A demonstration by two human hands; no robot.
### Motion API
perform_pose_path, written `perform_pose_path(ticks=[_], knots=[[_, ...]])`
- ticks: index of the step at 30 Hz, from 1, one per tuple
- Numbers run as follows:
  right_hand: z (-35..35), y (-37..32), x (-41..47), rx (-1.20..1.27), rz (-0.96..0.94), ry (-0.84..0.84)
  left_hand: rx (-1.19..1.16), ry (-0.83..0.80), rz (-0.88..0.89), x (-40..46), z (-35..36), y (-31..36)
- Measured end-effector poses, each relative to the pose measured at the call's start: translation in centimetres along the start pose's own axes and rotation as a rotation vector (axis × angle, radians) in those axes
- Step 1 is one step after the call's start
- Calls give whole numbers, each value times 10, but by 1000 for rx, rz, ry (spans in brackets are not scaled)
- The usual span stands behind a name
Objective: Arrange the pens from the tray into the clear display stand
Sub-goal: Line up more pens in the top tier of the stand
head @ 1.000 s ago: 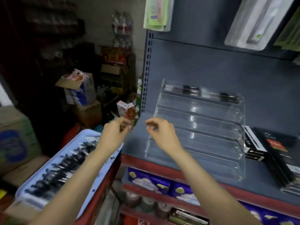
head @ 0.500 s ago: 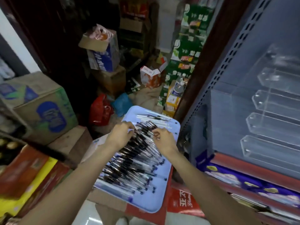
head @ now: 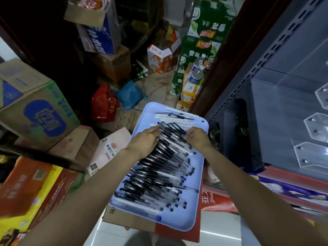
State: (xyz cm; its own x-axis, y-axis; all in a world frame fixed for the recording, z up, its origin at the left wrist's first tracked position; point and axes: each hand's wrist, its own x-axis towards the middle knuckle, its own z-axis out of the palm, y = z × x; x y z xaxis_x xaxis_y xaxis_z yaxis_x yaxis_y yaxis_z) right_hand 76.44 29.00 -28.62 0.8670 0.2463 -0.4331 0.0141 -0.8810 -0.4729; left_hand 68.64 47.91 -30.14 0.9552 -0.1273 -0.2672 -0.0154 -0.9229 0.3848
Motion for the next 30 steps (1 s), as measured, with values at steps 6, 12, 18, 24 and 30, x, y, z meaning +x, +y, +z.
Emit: perform_pose_path(ticks=[6, 12, 18, 24, 30], knots=[[-5, -1, 4, 1, -19, -44, -30, -4, 12, 4, 2, -3], [-4, -4, -1, 53, -22, -24, -139, 21, -6, 3, 2, -2], [-14, -14, -23, 195, -93, 69, -429, 171, -85, -8, -17, 16], [-33, -41, -58, 558, -194, 94, -1003, 289, -110, -13, -57, 57], [-76, -51, -92, 538, -323, 206, -1127, 332, -82, -10, -97, 100]])
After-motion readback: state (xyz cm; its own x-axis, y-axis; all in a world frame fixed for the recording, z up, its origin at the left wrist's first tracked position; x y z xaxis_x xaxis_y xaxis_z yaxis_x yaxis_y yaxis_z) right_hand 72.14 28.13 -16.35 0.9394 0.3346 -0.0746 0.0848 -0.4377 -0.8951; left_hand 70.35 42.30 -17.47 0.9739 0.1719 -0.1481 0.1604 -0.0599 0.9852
